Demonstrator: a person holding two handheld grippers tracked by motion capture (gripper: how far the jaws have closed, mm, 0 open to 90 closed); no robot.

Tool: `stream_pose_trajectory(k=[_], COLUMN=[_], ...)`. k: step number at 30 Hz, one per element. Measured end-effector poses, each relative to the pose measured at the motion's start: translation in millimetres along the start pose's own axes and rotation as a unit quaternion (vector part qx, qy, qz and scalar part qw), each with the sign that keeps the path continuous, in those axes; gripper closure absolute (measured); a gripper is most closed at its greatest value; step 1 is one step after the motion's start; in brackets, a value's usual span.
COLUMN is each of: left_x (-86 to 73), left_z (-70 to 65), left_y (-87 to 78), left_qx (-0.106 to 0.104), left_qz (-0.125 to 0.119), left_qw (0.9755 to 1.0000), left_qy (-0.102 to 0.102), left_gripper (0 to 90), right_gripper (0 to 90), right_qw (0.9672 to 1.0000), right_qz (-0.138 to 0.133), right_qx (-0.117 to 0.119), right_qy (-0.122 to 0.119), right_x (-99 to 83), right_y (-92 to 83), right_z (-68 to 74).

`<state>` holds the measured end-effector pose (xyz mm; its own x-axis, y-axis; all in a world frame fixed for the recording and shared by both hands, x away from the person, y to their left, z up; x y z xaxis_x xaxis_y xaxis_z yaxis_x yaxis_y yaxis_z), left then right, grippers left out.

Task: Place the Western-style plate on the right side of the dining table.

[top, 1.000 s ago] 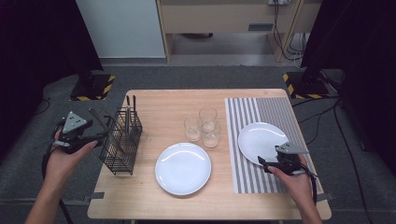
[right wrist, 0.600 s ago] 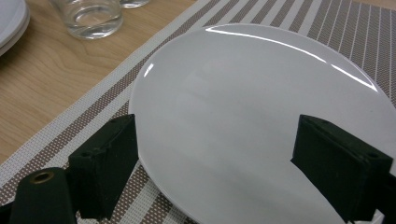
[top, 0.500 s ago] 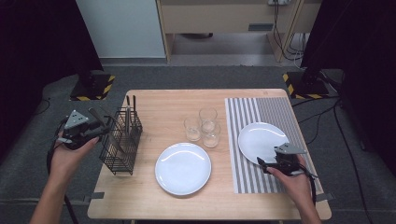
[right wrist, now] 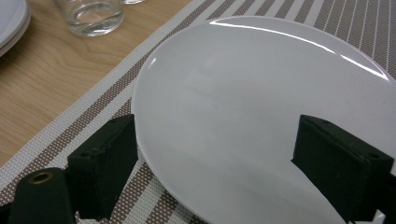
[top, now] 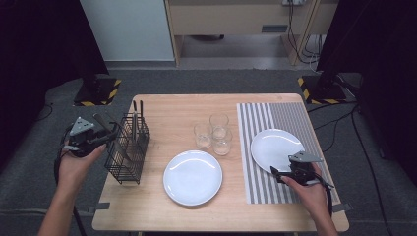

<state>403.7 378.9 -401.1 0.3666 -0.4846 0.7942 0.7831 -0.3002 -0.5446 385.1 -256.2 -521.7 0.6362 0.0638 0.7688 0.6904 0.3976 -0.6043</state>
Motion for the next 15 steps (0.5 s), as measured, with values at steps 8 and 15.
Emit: stream_pose_trajectory(k=[8, 15], left_x=[1.3, 2.2], left_z=[-0.7, -2.7], left_y=[0.5, 0.7], left_qx=[-0.001, -0.004], left_qz=[-0.007, -0.012], left_qw=[1.0, 0.9998], left_qy=[0.005, 0.017], left_gripper=[70.1, 75.7], right_gripper=[13.8, 13.8], right_qw=[1.0, 1.0], right_qz=[0.005, 0.007], right_qx=[0.003, 0.003], right_qy=[-0.001, 0.002], right_x=[-1.0, -1.9], right_y=[1.4, 1.7], right_z=[0.8, -1.1])
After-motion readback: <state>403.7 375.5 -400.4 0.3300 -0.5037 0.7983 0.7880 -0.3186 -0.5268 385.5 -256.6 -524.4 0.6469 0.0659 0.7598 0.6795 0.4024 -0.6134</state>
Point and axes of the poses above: each handheld gripper's, and its own axes: y roughly forward along the jaws, x roughly out of its top, z roughly to its left, the point moved 2 cm from there along y, roughly forward along the jaws, and after that the axes turned 15 degrees about y, right-handed, at the moved point
